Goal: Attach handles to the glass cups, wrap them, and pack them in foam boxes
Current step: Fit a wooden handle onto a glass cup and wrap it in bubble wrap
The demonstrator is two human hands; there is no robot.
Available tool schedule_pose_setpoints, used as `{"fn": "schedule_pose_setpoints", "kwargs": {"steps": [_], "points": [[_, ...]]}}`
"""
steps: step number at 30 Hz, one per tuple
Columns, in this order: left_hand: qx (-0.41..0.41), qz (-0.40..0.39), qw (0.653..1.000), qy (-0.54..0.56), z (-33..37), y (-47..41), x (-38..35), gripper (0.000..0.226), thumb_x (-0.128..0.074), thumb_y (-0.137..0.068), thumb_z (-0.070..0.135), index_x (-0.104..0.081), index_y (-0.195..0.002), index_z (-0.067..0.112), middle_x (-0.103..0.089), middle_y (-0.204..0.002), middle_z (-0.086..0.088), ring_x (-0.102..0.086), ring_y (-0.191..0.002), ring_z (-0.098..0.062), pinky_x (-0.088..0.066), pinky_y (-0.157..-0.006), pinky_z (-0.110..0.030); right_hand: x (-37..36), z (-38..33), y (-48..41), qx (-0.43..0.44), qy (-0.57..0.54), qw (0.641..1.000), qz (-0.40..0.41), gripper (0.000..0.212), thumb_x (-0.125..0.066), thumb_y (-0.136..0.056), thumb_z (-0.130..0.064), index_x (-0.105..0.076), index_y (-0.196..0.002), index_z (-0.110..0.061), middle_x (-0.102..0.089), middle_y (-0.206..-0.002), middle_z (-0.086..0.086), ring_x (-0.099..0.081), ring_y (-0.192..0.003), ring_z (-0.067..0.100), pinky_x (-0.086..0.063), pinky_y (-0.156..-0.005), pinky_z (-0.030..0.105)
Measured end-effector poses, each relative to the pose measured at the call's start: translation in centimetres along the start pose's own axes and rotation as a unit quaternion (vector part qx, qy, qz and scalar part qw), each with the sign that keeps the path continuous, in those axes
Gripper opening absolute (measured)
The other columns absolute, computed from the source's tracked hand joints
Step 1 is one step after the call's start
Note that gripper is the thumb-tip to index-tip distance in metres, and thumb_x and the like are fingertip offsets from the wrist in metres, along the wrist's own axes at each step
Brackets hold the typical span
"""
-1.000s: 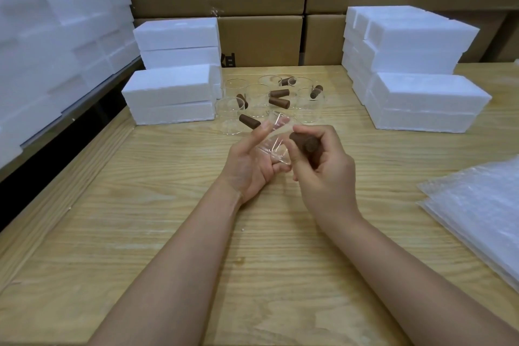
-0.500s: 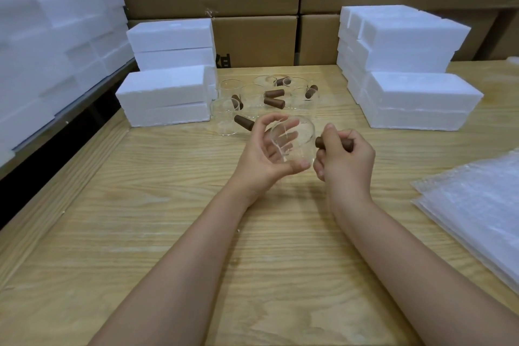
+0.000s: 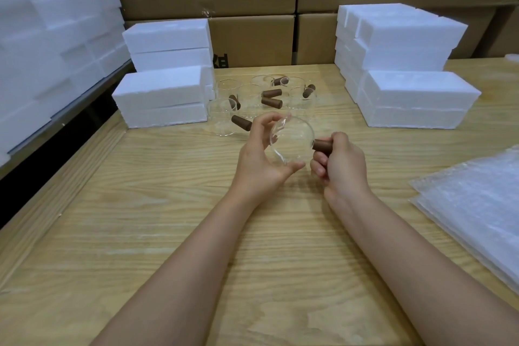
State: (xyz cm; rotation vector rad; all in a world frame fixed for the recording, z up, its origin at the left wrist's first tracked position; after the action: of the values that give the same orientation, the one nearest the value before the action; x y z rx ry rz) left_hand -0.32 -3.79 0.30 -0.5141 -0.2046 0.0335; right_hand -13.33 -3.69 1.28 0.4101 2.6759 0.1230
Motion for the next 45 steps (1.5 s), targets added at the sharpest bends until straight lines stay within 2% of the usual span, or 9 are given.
{"fn": "schedule_pose_setpoints", "kwargs": {"steps": [6,9,12,16,23,33,37,41,45], "points": [[0.059,0.007,0.997,0.057,0.2,-0.1,0.4,0.077,-0.088,-0.06,0.005,-0.049,-0.126,0.019,-0.066,-0.115,-0.006,-0.064,-0.107,-0.019,-0.049,-0.089,-0.036,-0.2,-0.4,0.4,0.117,0.039,0.992,-0.013,0.032,-0.05,-0.098,-0.027,-0.048,-0.072,-0.009,-0.059,-0.05,-0.009,-0.039,-0.037,0.005,-0.03,-0.036,0.015],[0.084,0.013,0.994,0.063,0.1,-0.1,0.3,0.071,-0.083,-0.059,0.022,-0.052,-0.123,0.026,-0.071,-0.095,0.004,-0.067,-0.101,-0.013,-0.051,-0.09,-0.04,-0.1,-0.5,0.3,0.164,0.086,0.983,-0.014,0.026,-0.056,-0.095,-0.029,-0.05,-0.075,-0.013,-0.064,-0.065,-0.002,-0.041,-0.038,0.006,-0.034,-0.04,0.017],[0.104,0.011,0.993,0.056,-0.2,-0.1,0.3,0.072,-0.084,-0.062,0.026,-0.053,-0.127,0.025,-0.068,-0.077,0.015,-0.067,-0.1,-0.014,-0.053,-0.091,-0.044,0.1,-0.4,0.1,0.17,0.101,0.98,-0.005,0.025,-0.057,-0.094,-0.031,-0.051,-0.076,-0.015,-0.065,-0.068,-0.003,-0.042,-0.039,0.007,-0.035,-0.041,0.017],[0.107,0.016,0.994,0.032,-0.4,-0.2,0.3,0.072,-0.088,-0.066,0.021,-0.054,-0.13,0.021,-0.069,-0.099,0.007,-0.064,-0.096,-0.01,-0.048,-0.076,-0.021,0.3,-0.1,-0.1,0.152,0.097,0.984,0.001,0.027,-0.057,-0.094,-0.03,-0.051,-0.072,-0.015,-0.063,-0.06,-0.008,-0.041,-0.041,0.007,-0.035,-0.041,0.017],[0.014,0.02,0.997,-0.068,0.4,0.2,0.5,0.074,-0.091,-0.061,0.021,-0.057,-0.127,0.018,-0.066,-0.114,0.003,-0.054,-0.095,0.001,-0.036,-0.074,-0.005,0.4,0.9,-0.7,0.061,0.036,0.997,-0.014,0.023,-0.051,-0.097,-0.016,-0.054,-0.074,-0.014,-0.06,-0.053,-0.013,-0.044,-0.04,0.004,-0.034,-0.037,0.015],[-0.059,0.007,0.988,-0.14,0.5,0.3,0.2,0.077,-0.09,-0.062,0.026,-0.055,-0.13,0.022,-0.057,-0.123,0.014,-0.051,-0.113,0.003,-0.039,-0.093,-0.011,0.4,0.9,-1.0,0.034,-0.031,0.998,-0.044,0.027,-0.039,-0.101,-0.011,-0.048,-0.075,-0.014,-0.057,-0.057,-0.004,-0.042,-0.039,0.006,-0.028,-0.036,0.017],[-0.076,0.021,0.988,-0.132,0.3,0.1,0.4,0.077,-0.09,-0.062,0.017,-0.046,-0.121,0.04,-0.054,-0.119,0.025,-0.053,-0.112,0.003,-0.041,-0.091,-0.015,0.2,0.7,-0.7,0.076,-0.064,0.993,-0.055,0.028,-0.037,-0.101,-0.006,-0.049,-0.076,-0.011,-0.053,-0.064,0.002,-0.042,-0.041,0.006,-0.029,-0.039,0.017],[-0.08,0.033,0.989,-0.12,0.2,0.0,0.5,0.079,-0.09,-0.062,0.014,-0.042,-0.117,0.044,-0.056,-0.121,0.022,-0.055,-0.112,0.0,-0.047,-0.094,-0.026,0.0,0.6,-0.6,0.102,-0.077,0.989,-0.072,0.027,-0.038,-0.1,-0.005,-0.048,-0.076,-0.01,-0.056,-0.061,-0.005,-0.042,-0.045,0.007,-0.03,-0.041,0.017],[-0.095,0.041,0.989,-0.105,-0.1,-0.1,0.6,0.079,-0.09,-0.061,0.013,-0.042,-0.117,0.04,-0.053,-0.121,0.027,-0.053,-0.114,0.006,-0.046,-0.097,-0.028,-0.2,0.5,-0.3,0.13,-0.06,0.986,-0.088,0.025,-0.039,-0.101,-0.006,-0.047,-0.077,-0.011,-0.06,-0.059,-0.012,-0.044,-0.047,0.006,-0.034,-0.043,0.016]]}}
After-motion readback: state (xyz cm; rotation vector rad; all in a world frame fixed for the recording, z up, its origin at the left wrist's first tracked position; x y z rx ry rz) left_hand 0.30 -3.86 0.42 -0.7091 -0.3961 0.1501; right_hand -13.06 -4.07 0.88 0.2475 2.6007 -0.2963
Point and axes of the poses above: each hand's wrist, its own y-axis away from the middle knuckle, its own x-axis out of the back of the hand, z = x × y, the point moved 2 cm from there along -y, towards the middle knuckle
